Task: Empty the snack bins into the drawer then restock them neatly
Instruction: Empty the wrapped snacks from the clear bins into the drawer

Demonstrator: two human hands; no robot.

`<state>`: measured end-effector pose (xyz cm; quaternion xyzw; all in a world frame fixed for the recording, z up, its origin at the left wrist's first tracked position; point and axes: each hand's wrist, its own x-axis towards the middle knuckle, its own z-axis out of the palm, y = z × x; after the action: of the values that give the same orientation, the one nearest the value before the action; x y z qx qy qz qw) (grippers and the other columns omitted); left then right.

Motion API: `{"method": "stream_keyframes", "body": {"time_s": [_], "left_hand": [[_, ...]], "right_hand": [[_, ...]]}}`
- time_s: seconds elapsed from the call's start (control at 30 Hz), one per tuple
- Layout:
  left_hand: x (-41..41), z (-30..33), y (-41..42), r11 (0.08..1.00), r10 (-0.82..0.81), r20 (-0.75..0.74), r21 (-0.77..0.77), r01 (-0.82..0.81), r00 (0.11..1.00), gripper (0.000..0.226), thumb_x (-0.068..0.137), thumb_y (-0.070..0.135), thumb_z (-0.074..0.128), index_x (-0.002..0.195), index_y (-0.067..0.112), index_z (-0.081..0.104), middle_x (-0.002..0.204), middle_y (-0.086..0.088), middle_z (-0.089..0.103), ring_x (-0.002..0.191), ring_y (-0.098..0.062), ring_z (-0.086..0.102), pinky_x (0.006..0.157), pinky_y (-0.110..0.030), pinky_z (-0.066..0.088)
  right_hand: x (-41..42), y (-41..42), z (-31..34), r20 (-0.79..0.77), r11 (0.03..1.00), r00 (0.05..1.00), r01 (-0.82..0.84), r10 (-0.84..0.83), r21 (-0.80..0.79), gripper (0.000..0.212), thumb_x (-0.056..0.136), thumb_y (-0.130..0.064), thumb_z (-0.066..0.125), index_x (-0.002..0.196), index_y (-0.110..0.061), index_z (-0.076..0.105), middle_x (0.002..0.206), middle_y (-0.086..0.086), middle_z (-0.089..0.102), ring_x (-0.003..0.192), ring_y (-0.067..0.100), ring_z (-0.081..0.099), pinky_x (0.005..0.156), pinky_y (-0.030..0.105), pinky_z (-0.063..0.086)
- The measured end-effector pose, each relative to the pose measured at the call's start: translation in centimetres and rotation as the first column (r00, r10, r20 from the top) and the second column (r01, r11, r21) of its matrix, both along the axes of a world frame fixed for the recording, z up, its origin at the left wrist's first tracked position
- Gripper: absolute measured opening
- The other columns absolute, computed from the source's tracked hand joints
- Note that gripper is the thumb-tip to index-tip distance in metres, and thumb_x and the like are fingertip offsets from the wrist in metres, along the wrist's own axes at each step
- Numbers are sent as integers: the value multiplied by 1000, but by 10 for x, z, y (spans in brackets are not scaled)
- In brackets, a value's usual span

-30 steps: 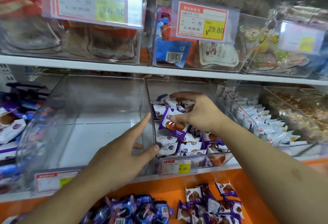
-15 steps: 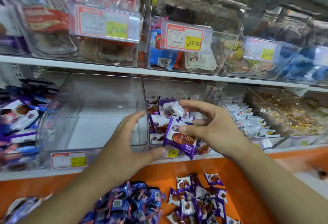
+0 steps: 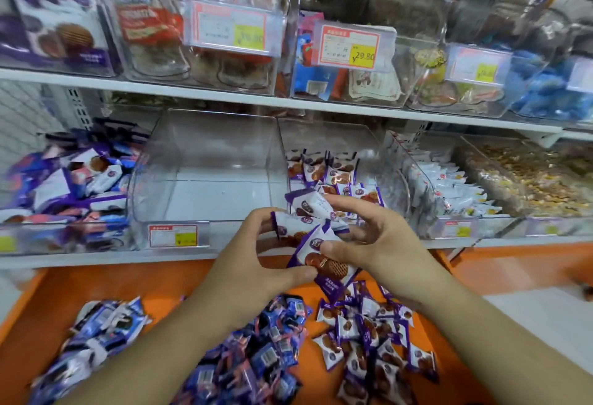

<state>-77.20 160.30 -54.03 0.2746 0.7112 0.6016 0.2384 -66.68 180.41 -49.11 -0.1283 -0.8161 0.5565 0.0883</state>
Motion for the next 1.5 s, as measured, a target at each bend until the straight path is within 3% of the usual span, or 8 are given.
{"method": "stream_keyframes", "body": {"time_s": [0.3, 0.43, 0.57, 0.83, 0.97, 1.2, 1.33, 1.5], "left_hand": [[54, -99, 123, 945, -256, 86, -190, 268, 963, 80, 79, 32, 90, 140, 54, 43, 138, 24, 59, 115, 5, 62, 102, -38, 56], [61, -142, 173, 820, -379, 90, -430, 379, 921, 111, 80, 39, 88, 162, 49, 13, 170, 10, 19, 151, -16, 33, 117, -31, 39], [57, -145, 173, 783, -440, 19, -482, 393, 898, 110, 83, 46, 85, 161, 53, 7, 171, 20, 4, 157, -12, 18, 120, -31, 37], [20, -30, 108, 908, -333, -414, -381, 171, 847, 76, 90, 57, 70, 146, 72, 20, 148, 49, 22, 131, 16, 36, 108, -22, 32], [-28, 12, 88, 982, -83, -686, -182, -60, 722, 53, 94, 42, 68, 141, 55, 45, 131, 41, 45, 111, 17, 46, 93, -11, 39], [-88, -4, 80, 931, -144, -612, -351, -103, 778, 68, 104, 55, 41, 161, 53, 3, 156, 49, -15, 146, 14, 3, 121, -33, 21], [-94, -8, 78, 947, -77, -530, -304, -105, 844, 70, 101, 60, 43, 157, 60, 2, 157, 49, -10, 149, 13, 5, 124, -37, 23], [-103, -14, 79, 958, -92, -468, -284, -51, 879, 70, 100, 56, 50, 157, 60, 10, 155, 52, -5, 120, 41, -10, 113, -20, 14]], "right_hand": [[83, 108, -97, 201, 977, 958, 212, -206, -10, 57, 85, -9, 86, 128, -42, 69, 118, -17, 75, 96, 15, 76, 85, 24, 60], [107, 160, -153, 388, 972, 900, 129, -198, 196, 77, 83, -35, 88, 149, -49, 50, 153, -23, 45, 131, 1, 54, 111, 29, 46], [119, 177, -164, 433, 958, 875, 104, -216, 268, 83, 85, -34, 87, 154, -47, 43, 147, -34, 41, 136, -3, 40, 116, 21, 38], [67, 134, -84, 131, 921, 972, 136, -196, 366, 59, 90, -40, 81, 139, -58, 54, 134, -30, 58, 124, -6, 56, 105, 31, 53], [13, 118, -27, -26, 860, 989, 142, -149, 490, 52, 94, -34, 78, 139, -47, 57, 132, -25, 60, 120, -3, 59, 104, 31, 52], [-102, 140, -19, 430, 608, 886, -247, -173, 755, 77, 91, -9, 72, 158, -32, 40, 150, 5, 56, 127, 25, 60, 98, 34, 53], [-130, 150, -35, 470, 512, 854, -307, -225, 802, 71, 81, -16, 80, 146, -31, 55, 136, 6, 68, 124, 27, 63, 101, 44, 56], [-158, 135, -35, 331, 798, 942, -157, -55, 581, 59, 78, -34, 92, 128, -34, 61, 114, -6, 67, 104, 19, 67, 91, 39, 57]]}}
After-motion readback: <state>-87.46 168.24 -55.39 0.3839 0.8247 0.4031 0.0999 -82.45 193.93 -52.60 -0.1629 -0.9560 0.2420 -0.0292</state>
